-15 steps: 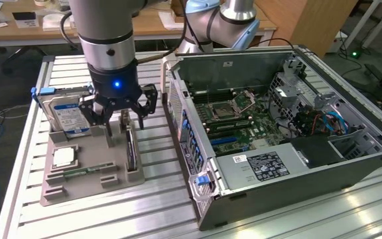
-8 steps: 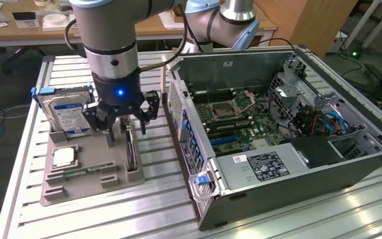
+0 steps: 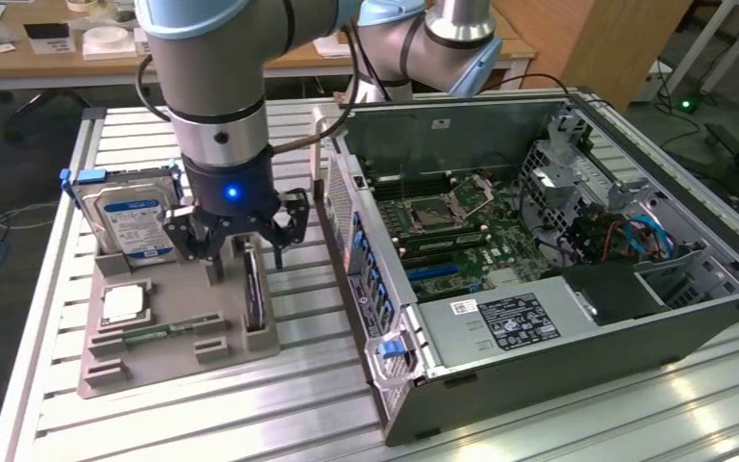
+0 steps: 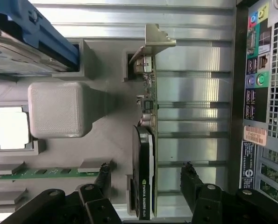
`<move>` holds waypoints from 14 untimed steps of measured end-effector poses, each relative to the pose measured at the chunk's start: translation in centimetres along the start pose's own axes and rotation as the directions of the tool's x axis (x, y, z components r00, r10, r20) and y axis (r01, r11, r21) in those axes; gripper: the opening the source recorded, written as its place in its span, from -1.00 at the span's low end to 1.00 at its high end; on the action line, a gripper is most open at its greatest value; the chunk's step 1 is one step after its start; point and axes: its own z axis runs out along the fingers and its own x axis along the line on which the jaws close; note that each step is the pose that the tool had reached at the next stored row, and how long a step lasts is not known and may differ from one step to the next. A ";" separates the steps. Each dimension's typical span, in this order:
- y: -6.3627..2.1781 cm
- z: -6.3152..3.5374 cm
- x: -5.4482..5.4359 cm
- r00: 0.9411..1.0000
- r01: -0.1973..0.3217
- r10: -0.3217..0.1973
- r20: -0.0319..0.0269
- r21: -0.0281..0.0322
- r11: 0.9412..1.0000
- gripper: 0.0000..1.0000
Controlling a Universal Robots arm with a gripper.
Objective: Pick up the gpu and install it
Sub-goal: 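Pick up the gpu and move the gpu toward the slot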
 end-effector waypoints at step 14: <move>1.18 2.53 0.3 1.000 0.000 0.000 0.003 0.000 1.000 0.41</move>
